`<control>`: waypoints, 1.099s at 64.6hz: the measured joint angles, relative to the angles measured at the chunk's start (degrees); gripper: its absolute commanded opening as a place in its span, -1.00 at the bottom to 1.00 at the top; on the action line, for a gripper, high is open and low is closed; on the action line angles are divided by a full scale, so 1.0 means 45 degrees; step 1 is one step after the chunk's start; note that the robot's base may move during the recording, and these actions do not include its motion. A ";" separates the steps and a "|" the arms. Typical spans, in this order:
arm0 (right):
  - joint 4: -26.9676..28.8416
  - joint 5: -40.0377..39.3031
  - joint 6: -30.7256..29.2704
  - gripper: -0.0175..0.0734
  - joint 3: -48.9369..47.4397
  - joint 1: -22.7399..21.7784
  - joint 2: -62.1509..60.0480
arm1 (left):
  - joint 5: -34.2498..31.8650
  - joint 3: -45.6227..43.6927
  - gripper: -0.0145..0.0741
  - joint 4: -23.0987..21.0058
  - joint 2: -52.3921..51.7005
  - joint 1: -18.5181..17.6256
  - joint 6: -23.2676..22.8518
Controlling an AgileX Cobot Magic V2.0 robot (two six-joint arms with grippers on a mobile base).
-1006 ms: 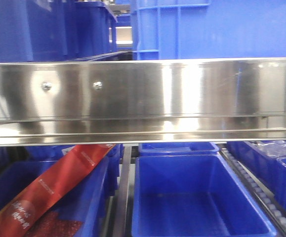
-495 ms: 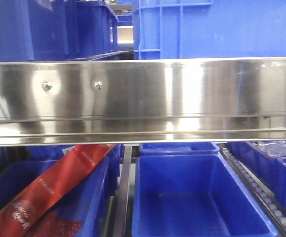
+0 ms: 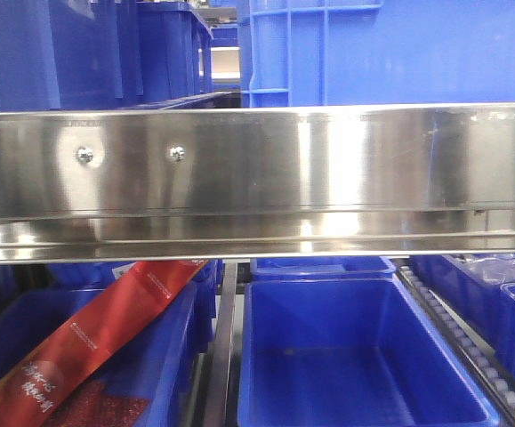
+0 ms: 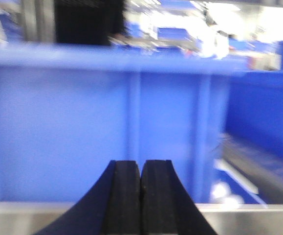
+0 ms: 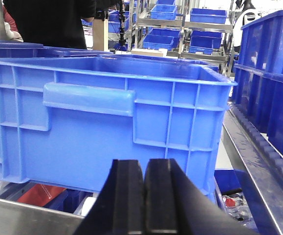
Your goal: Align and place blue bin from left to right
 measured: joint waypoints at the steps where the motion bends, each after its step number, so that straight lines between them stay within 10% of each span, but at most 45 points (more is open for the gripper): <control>1: 0.0000 0.0000 0.0000 -0.97 0.0000 0.0000 0.0000 | -0.0048 0.0169 -0.92 0.0000 -0.0090 0.0030 0.0000; 71: 0.0000 -0.0024 0.0000 -0.97 0.0000 0.0000 0.0000 | -0.0289 0.1818 -0.92 0.0657 -0.0294 0.0202 0.0132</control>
